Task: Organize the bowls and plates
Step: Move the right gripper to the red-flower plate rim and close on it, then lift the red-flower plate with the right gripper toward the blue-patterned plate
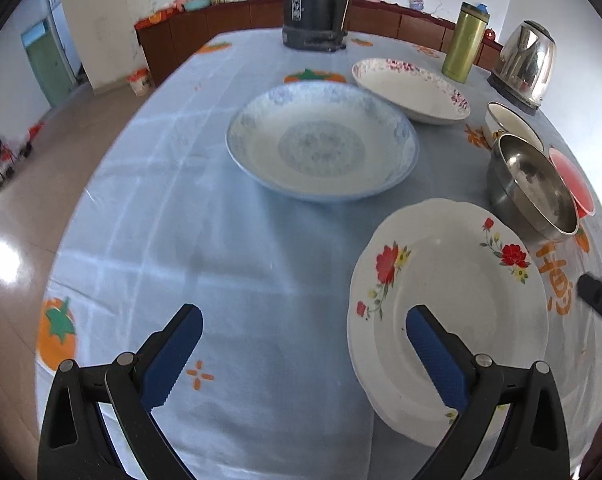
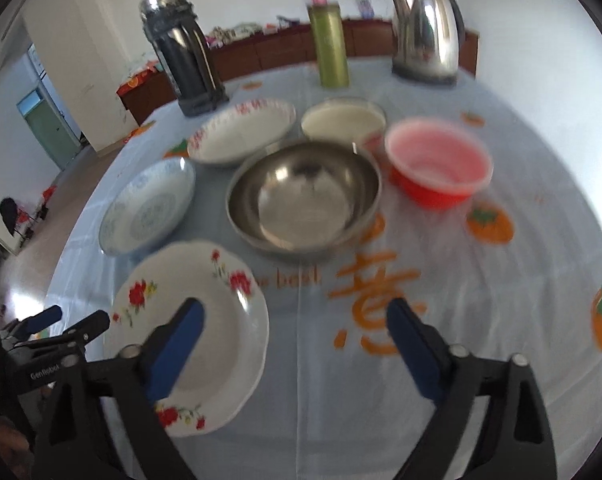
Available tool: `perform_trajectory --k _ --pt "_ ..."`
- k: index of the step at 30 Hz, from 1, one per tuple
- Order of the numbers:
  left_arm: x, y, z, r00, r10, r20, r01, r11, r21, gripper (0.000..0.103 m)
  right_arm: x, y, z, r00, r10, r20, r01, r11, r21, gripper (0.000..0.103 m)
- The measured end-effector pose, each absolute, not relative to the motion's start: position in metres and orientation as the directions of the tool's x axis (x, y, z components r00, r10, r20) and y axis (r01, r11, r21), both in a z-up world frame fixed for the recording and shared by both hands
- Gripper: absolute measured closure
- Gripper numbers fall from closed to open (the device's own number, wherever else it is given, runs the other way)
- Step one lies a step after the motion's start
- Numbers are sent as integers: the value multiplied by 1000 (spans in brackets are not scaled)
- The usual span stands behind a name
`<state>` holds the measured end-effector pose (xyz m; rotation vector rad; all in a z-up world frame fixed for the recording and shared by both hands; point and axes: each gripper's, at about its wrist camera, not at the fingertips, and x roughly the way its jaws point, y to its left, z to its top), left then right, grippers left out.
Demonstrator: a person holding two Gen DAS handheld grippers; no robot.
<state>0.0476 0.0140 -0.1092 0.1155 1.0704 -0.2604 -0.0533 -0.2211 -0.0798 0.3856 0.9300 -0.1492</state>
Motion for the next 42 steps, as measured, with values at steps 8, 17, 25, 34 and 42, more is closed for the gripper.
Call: perform_trajectory --k 8,17,25,34,42 --pt "48 -3 -120 404 -215 -889 349 935 -67 12 -46 -213 -94 569 113 -815 240 925 296 41" --pt "54 -5 -136 342 -227 -912 365 926 -94 39 -34 -207 -111 529 136 -838 217 933 288 52" --pt "55 -5 -136 353 -231 -907 386 919 -84 39 -25 -206 -126 496 187 -848 194 928 319 63" --pt "59 -6 -135 339 -251 -907 391 914 -107 39 -22 -205 -130 489 243 -838 149 923 355 76" --pt "49 0 -134 308 -356 -882 430 879 -204 39 -20 -194 -131 484 268 -833 102 928 358 78"
